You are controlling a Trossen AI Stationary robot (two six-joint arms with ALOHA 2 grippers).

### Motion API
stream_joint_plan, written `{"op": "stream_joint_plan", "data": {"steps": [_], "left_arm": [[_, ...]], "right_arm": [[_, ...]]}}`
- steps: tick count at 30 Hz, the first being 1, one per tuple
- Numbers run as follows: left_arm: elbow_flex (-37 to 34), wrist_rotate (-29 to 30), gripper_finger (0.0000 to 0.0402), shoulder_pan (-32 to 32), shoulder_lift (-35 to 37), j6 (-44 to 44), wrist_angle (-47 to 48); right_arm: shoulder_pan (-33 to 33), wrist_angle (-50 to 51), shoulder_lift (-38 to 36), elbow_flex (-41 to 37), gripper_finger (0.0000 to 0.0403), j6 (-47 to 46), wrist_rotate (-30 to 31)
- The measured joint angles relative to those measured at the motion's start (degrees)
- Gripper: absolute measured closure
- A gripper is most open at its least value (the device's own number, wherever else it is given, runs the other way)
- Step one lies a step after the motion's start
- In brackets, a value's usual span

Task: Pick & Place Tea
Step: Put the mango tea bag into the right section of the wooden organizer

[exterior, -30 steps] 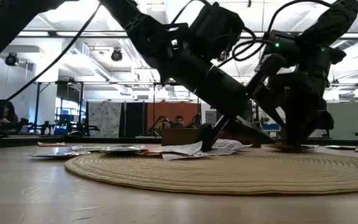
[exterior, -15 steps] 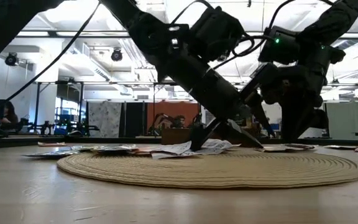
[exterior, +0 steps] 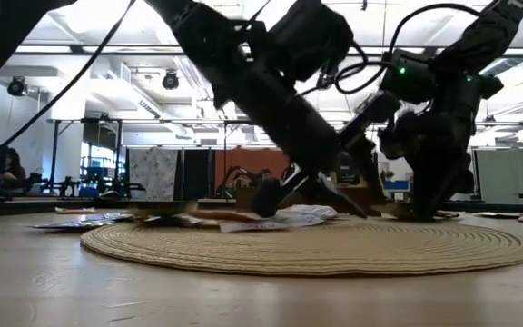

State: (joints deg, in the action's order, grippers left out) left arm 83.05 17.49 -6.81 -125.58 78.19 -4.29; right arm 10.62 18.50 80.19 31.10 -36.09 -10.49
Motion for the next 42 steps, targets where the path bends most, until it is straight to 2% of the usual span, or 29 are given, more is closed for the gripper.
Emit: {"op": "stream_joint_plan", "data": {"steps": [7,16,36,42], "left_arm": [[-0.16,0.22,0.0281,0.66,-0.4,1.43,-1.86],[-0.16,0.24,0.0281,1.38,-0.96,1.19,-2.47],[0.5,2.47,0.0281,1.55,-2.67,-0.3,-6.89],[0.62,2.06,0.0308,1.49,-2.76,-1.86,-6.83]], "right_arm": [[0.1,-1.97,3.64,0.16,0.0324,0.28,-2.64],[0.02,-4.17,2.16,0.14,0.0343,-0.2,-3.34],[0.0,-5.88,2.37,0.13,0.0344,-0.68,-3.54],[0.0,-5.9,2.37,0.13,0.0344,-0.65,-3.54]]}}
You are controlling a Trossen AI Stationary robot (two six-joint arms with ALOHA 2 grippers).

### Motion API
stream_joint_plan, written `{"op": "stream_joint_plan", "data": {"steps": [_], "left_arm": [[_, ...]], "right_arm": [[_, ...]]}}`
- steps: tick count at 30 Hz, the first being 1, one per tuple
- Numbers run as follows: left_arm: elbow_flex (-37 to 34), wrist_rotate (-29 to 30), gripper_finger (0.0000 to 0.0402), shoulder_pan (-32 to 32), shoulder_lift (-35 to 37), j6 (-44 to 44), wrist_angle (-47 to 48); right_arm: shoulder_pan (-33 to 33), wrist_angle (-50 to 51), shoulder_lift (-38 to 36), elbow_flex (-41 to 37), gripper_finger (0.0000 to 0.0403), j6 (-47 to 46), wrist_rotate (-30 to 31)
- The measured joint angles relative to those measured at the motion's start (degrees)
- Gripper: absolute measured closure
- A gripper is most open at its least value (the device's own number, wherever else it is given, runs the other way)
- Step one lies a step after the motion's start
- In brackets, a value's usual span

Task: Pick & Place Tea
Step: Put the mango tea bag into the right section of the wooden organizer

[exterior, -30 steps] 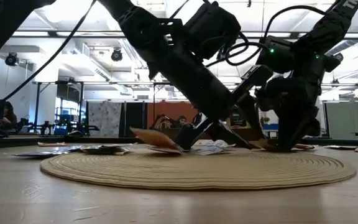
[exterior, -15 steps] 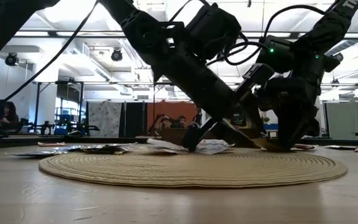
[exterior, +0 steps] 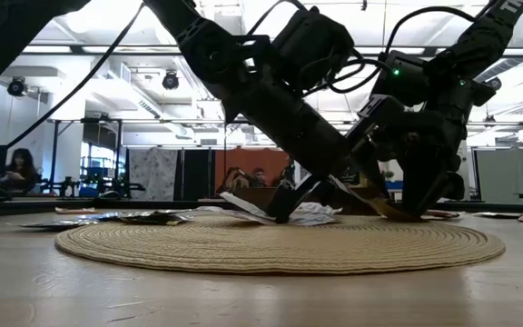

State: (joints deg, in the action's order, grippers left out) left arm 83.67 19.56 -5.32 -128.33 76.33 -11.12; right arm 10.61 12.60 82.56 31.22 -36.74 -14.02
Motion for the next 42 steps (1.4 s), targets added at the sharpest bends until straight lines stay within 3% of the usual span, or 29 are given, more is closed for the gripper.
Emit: {"op": "stream_joint_plan", "data": {"steps": [8,14,21,24,29,31,36,42], "left_arm": [[1.1,-0.81,0.0395,0.02,-0.22,-4.66,0.63],[2.01,-0.72,0.04,0.07,0.04,-7.71,1.91],[2.43,-0.01,0.0401,-0.14,5.08,-13.5,14.28],[2.39,-0.81,0.0401,-0.61,8.8,-20.98,19.34],[2.32,-11.92,0.0401,-2.18,15.34,-50.72,21.58],[2.35,-14.79,0.0401,-2.6,17.43,-58.61,24.79],[2.33,-15.3,0.0401,-2.18,21.01,-64.67,34.02],[3.37,-15.09,0.0401,-1.48,21.44,-67.74,36.48]], "right_arm": [[0.02,-0.04,-0.33,0.0,0.0344,0.17,0.08],[0.0,0.59,-3.77,0.0,0.0344,2.44,0.18],[0.11,6.72,-16.85,0.0,0.0344,9.44,0.45],[-0.83,9.21,-23.21,0.36,0.0344,14.72,-0.01],[-4.04,9.82,-30.32,2.19,0.0344,23.53,-1.01],[-5.27,9.71,-30.91,3.7,0.0344,24.74,-0.3],[-7.75,10.11,-28.88,8.23,0.0333,26.43,1.11],[-10.5,12.03,-21.46,14.14,0.0283,28.42,1.09]]}}
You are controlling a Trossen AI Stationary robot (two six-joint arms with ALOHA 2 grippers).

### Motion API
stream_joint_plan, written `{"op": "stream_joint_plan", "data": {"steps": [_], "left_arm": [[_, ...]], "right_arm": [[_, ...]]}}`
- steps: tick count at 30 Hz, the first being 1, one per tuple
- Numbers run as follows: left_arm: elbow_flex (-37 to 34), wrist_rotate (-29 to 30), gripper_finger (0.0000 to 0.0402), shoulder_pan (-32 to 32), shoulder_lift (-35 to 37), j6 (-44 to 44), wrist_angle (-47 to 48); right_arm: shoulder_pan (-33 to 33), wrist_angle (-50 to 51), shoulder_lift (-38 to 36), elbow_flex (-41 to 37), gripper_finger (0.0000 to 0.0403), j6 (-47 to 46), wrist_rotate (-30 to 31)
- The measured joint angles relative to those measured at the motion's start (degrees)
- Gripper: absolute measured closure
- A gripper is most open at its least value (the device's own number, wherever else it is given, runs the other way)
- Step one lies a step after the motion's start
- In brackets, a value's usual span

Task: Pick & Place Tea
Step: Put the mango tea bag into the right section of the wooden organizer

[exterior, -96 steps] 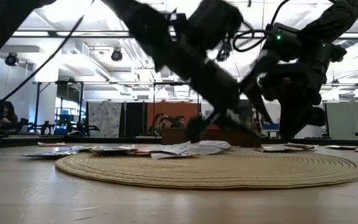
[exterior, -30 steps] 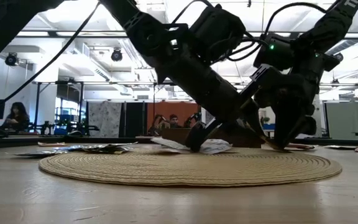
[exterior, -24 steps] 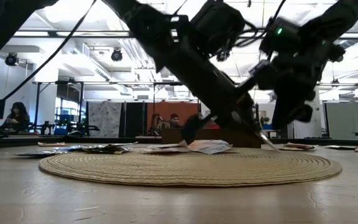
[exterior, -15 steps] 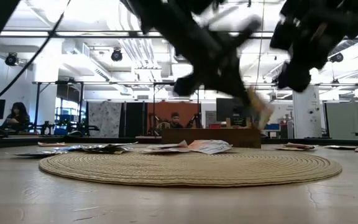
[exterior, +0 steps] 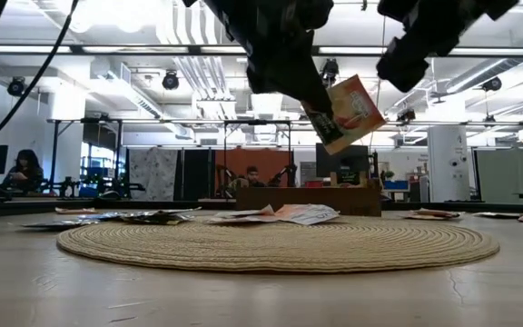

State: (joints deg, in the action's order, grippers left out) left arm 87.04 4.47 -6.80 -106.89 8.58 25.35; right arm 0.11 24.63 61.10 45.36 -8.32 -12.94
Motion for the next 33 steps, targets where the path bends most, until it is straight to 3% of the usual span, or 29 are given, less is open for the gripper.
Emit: {"op": "stream_joint_plan", "data": {"steps": [7,16,26,33], "left_arm": [[2.09,0.23,0.0401,-0.01,0.07,-2.16,3.51],[2.87,2.3,0.0401,-0.16,0.13,-3.01,4.45],[2.91,5.07,0.0401,-0.1,0.13,-3.06,4.27],[2.93,5.07,0.0401,-0.1,0.15,-3.06,1.98]], "right_arm": [[-1.86,6.28,9.28,7.54,0.0228,3.25,2.89],[-1.98,6.87,15.5,13.47,0.0216,5.6,4.05],[-1.98,6.76,16.96,14.28,0.0237,4.99,2.5],[-1.98,6.48,16.96,13.39,0.0298,3.52,2.39]]}}
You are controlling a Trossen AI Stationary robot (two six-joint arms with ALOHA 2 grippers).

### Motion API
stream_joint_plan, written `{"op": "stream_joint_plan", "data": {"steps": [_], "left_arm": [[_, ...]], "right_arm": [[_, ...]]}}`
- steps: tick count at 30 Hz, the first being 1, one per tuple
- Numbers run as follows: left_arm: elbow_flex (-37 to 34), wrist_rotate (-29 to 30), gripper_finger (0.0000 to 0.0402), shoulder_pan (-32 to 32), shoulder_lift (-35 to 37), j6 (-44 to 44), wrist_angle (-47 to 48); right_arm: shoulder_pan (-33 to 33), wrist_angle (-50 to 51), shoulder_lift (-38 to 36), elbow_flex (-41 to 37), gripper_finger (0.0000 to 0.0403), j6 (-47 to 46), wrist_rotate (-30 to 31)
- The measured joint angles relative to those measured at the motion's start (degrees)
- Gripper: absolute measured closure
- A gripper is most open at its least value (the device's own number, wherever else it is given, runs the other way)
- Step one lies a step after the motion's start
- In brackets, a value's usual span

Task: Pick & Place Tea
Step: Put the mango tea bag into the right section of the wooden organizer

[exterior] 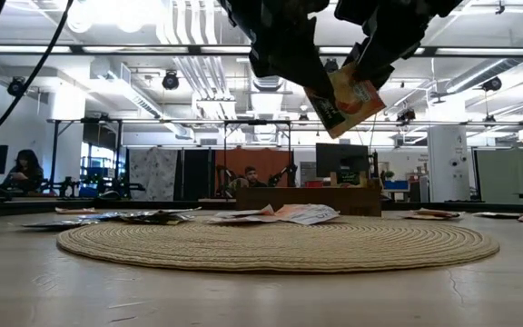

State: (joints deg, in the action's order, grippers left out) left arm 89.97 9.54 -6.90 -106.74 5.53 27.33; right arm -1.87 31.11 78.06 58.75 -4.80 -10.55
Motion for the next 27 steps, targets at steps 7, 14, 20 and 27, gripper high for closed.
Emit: {"op": "stream_joint_plan", "data": {"steps": [7,14,20,27], "left_arm": [[-0.15,-0.02,0.0401,0.02,0.01,0.11,-0.37],[-0.15,1.9,0.0401,-0.29,0.01,3.64,-0.41],[-0.28,4.49,0.0401,-1.11,0.61,6.74,-0.6],[-0.33,8.84,0.0401,-2.91,2.17,8.71,0.09]], "right_arm": [[0.0,-0.02,0.0,0.0,0.0375,-0.15,0.0],[0.04,0.48,-0.07,0.0,0.0392,-1.22,0.02],[0.07,1.38,-0.13,0.07,0.0393,-1.25,-0.22],[0.05,1.4,-1.72,0.12,0.0394,-2.62,0.17]]}}
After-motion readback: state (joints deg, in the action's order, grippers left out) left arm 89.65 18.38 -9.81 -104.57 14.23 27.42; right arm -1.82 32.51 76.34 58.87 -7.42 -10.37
